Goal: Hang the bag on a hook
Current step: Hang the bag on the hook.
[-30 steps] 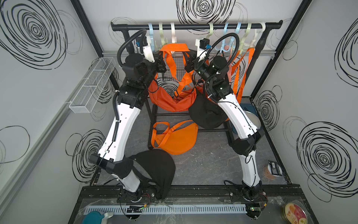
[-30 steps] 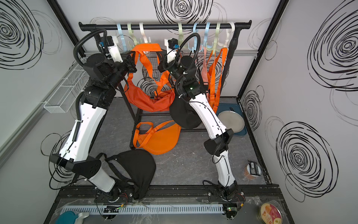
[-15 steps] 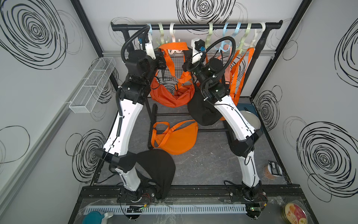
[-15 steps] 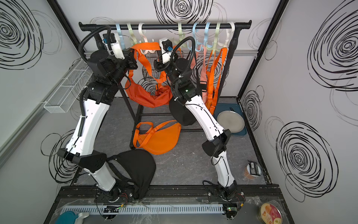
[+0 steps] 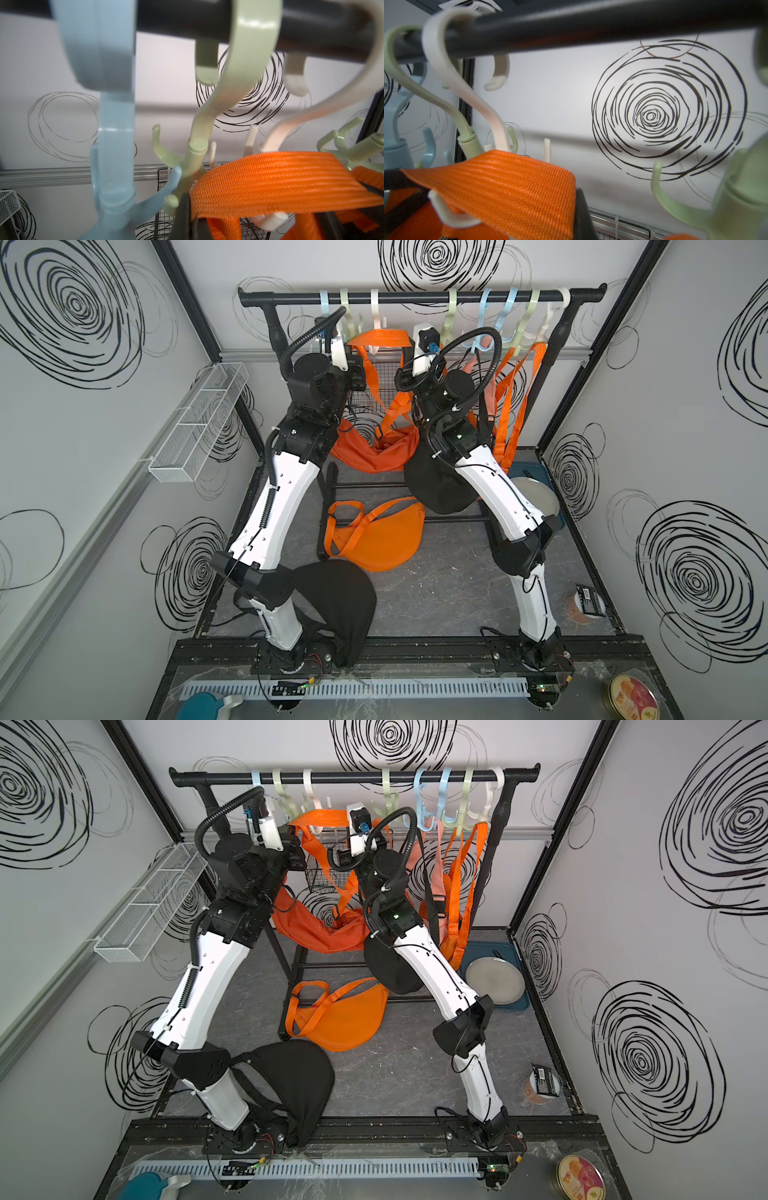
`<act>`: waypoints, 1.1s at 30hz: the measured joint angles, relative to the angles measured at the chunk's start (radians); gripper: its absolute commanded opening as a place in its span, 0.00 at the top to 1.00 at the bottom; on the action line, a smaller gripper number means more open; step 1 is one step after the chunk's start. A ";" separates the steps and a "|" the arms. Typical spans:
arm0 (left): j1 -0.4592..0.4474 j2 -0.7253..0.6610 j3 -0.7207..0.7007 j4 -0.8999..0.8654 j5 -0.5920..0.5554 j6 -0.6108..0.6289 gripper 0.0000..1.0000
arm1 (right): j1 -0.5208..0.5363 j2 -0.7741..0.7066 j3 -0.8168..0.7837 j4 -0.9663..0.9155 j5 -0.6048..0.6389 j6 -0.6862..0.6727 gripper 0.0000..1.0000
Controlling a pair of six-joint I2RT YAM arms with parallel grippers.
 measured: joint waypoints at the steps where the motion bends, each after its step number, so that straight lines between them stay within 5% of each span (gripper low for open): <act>1: -0.004 -0.010 -0.016 0.015 -0.005 0.003 1.00 | 0.000 -0.018 -0.053 0.026 0.003 -0.001 1.00; 28: -0.186 -0.053 -0.178 0.068 -0.051 0.008 1.00 | -0.090 -0.379 -0.576 0.146 -0.024 0.212 1.00; 33: -0.206 -0.053 -0.177 0.053 -0.045 -0.005 0.77 | -0.126 -0.437 -0.627 0.139 -0.013 0.229 1.00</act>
